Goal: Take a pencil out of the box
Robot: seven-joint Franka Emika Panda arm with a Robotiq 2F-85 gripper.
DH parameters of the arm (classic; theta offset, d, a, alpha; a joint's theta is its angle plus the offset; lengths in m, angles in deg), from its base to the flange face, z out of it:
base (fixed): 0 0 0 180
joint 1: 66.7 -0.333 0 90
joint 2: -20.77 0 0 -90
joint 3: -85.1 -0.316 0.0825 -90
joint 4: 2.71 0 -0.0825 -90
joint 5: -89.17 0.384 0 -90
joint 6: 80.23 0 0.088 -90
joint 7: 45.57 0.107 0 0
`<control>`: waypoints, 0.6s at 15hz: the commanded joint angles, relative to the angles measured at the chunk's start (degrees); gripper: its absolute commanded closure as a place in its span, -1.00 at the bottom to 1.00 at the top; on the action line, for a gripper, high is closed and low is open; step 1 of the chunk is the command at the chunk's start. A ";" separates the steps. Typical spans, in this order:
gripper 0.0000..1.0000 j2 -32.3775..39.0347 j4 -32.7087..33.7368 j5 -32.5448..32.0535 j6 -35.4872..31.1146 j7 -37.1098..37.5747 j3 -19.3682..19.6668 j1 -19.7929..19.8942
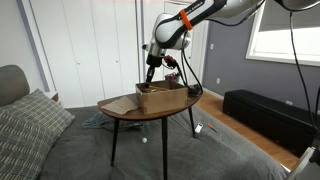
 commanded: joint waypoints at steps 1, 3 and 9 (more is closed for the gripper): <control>0.96 -4.77 -1.29 2.06 0.49 -1.04 -0.70 1.60; 0.96 -6.60 -1.33 2.18 0.47 -0.96 -0.34 1.85; 0.96 -11.03 -0.85 0.64 4.49 2.05 1.82 2.14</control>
